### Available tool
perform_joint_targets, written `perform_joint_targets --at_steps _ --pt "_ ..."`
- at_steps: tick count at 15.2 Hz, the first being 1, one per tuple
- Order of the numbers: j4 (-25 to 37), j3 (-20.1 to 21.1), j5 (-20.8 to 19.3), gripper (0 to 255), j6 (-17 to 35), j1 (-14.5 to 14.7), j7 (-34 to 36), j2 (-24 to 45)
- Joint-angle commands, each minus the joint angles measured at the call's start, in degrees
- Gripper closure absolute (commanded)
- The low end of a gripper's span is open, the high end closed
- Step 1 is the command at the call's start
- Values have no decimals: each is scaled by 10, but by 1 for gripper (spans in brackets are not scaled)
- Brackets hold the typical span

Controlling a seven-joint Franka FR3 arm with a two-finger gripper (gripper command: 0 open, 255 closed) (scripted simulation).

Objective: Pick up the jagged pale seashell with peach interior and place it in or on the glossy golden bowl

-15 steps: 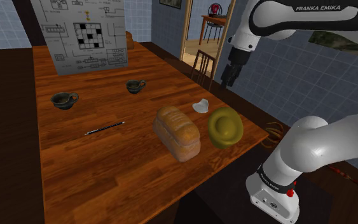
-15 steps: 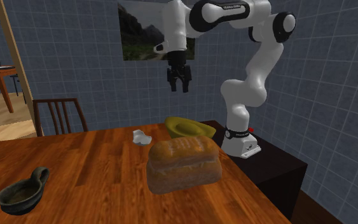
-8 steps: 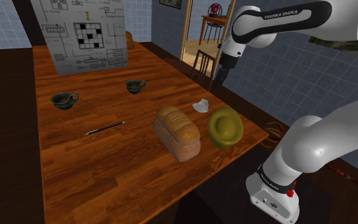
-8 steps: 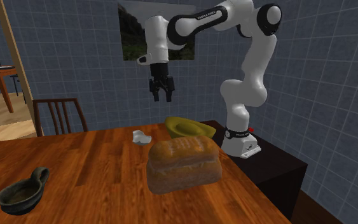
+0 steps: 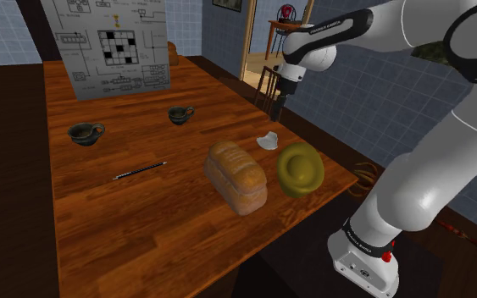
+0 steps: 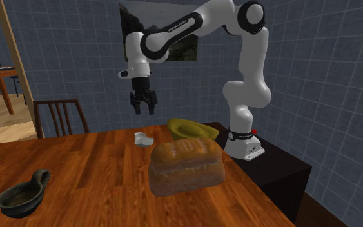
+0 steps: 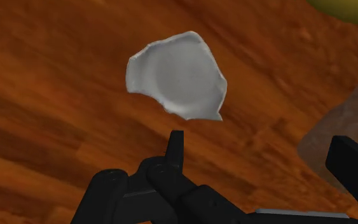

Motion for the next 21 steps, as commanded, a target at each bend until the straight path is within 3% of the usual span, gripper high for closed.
perform_joint_targets --at_steps 1,7,14,21 --pt "33 -10 28 0 8 2 -56 52" --pt "148 -5 102 0 0 -15 -177 191" --pt "120 5 123 0 49 -11 -190 214" --pt "120 5 123 0 49 -11 -190 214"
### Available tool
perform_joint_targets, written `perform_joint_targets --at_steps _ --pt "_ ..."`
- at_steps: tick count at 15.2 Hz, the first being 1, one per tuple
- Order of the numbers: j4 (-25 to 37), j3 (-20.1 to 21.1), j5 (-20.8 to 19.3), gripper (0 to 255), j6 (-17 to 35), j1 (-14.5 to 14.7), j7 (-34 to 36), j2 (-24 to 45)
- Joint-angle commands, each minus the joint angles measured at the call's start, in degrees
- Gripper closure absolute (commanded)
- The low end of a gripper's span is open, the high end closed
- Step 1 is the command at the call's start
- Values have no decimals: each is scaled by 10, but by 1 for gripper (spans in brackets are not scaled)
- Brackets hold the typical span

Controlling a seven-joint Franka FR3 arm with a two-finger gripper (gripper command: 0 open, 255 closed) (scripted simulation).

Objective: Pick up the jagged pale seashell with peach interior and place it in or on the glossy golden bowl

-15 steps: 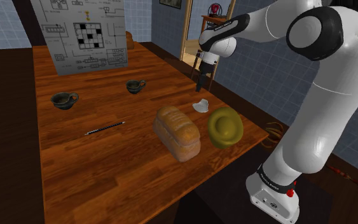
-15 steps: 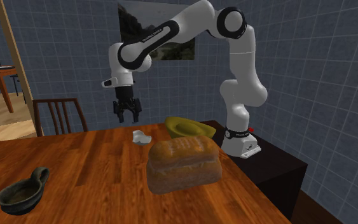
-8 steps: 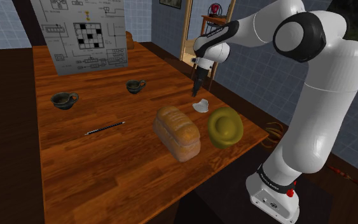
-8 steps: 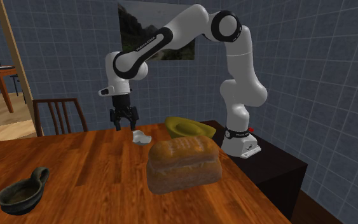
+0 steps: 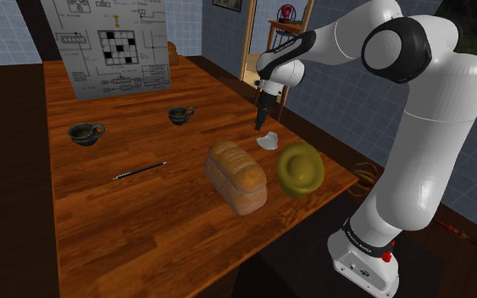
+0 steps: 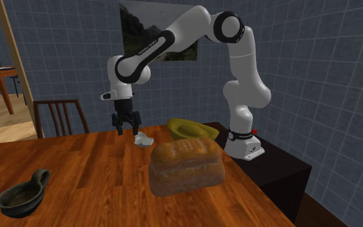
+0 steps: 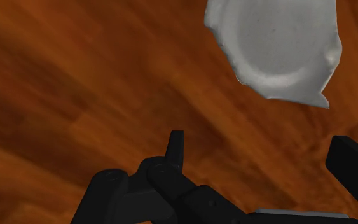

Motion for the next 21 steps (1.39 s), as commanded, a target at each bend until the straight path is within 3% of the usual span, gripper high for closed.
perform_joint_targets --at_steps 1,2,11,12,17,18,21 --pt "0 0 0 0 0 0 0 0" --pt "0 0 0 255 0 0 0 0" --pt "0 0 0 255 0 0 0 0" --pt "0 0 0 0 0 0 0 0" --pt "-204 15 -172 0 204 66 -86 -111" --pt "-218 16 -185 0 218 68 -89 -117" --pt "-220 19 -171 0 240 67 -100 -96"
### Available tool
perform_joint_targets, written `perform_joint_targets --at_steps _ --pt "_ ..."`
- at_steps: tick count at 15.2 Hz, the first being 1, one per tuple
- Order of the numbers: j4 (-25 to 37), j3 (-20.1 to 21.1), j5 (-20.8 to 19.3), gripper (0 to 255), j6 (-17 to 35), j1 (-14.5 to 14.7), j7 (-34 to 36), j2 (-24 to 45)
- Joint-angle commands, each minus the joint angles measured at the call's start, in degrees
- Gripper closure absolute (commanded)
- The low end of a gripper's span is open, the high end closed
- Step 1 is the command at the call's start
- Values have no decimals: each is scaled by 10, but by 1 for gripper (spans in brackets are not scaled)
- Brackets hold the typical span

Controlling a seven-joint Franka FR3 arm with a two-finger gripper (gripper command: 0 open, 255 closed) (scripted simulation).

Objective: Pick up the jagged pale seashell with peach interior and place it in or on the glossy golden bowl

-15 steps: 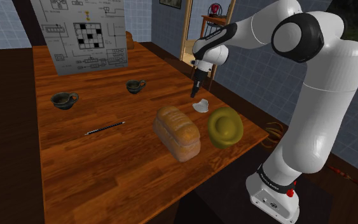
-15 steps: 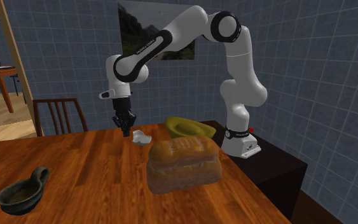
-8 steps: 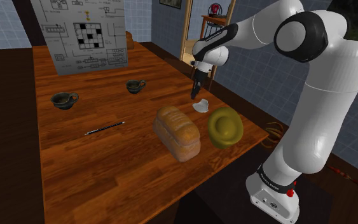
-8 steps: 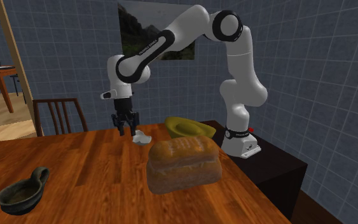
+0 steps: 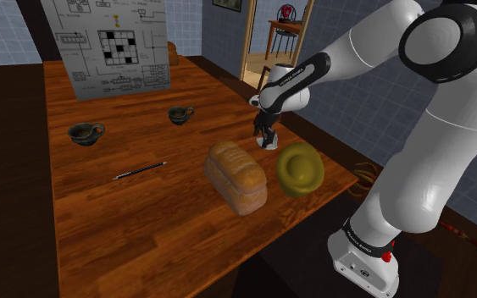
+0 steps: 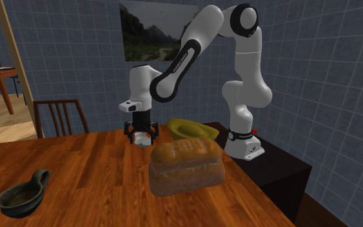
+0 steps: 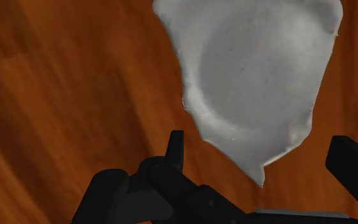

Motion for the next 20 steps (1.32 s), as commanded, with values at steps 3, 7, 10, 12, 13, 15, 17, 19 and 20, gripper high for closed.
perform_joint_targets --at_steps 3,7,10,12,13,15,17,19,20 --pt "-5 5 19 0 33 -1 -17 29" --pt "-5 8 28 0 44 -2 -23 40" --pt "-5 8 28 0 44 -2 -23 40" --pt "-5 8 28 0 44 -2 -23 40" --pt "-5 8 28 255 44 -2 -23 40" --pt "-5 8 28 255 44 -2 -23 40" --pt "-5 8 28 255 44 -2 -23 40" --pt "-5 8 28 255 44 -2 -23 40" --pt "-5 8 28 255 44 -2 -23 40"
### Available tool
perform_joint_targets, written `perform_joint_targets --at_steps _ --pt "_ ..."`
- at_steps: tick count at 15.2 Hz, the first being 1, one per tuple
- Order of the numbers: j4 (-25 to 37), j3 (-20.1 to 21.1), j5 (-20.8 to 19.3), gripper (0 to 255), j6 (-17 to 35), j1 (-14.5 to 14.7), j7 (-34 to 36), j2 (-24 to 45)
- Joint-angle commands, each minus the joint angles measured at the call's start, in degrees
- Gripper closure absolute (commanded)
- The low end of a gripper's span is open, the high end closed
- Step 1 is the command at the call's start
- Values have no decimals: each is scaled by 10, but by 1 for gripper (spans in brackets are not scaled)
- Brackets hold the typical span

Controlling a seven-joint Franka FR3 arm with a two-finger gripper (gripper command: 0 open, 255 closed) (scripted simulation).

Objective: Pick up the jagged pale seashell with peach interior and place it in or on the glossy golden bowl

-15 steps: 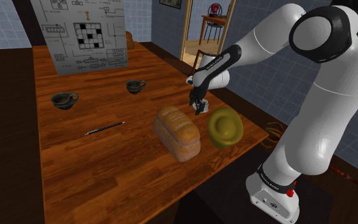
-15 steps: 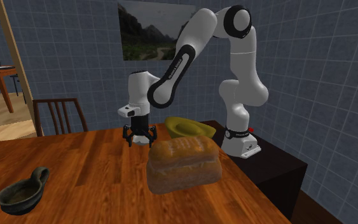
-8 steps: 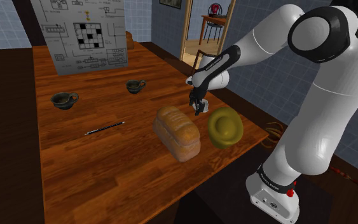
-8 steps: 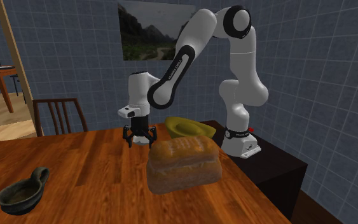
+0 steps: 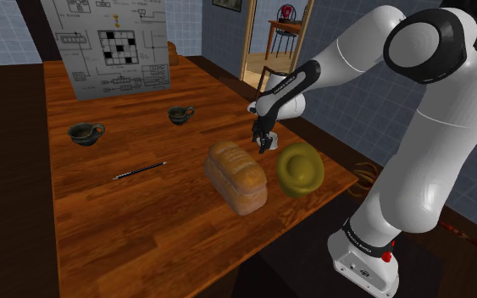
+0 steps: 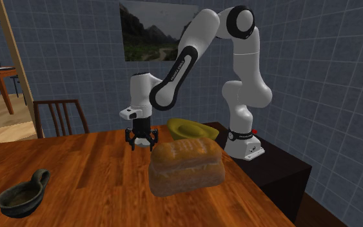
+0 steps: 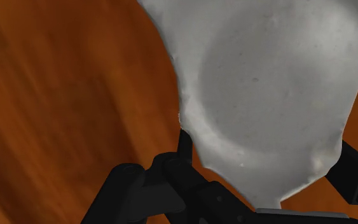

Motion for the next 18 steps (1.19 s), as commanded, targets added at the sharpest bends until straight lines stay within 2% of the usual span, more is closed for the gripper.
perform_joint_targets --at_steps 1,16,17,18 --pt "0 0 0 255 0 0 0 0" --pt "22 -12 -64 255 -105 5 49 -89" --pt "21 -12 -60 255 -98 5 45 -83" --pt "21 -12 -60 0 -98 5 45 -83"
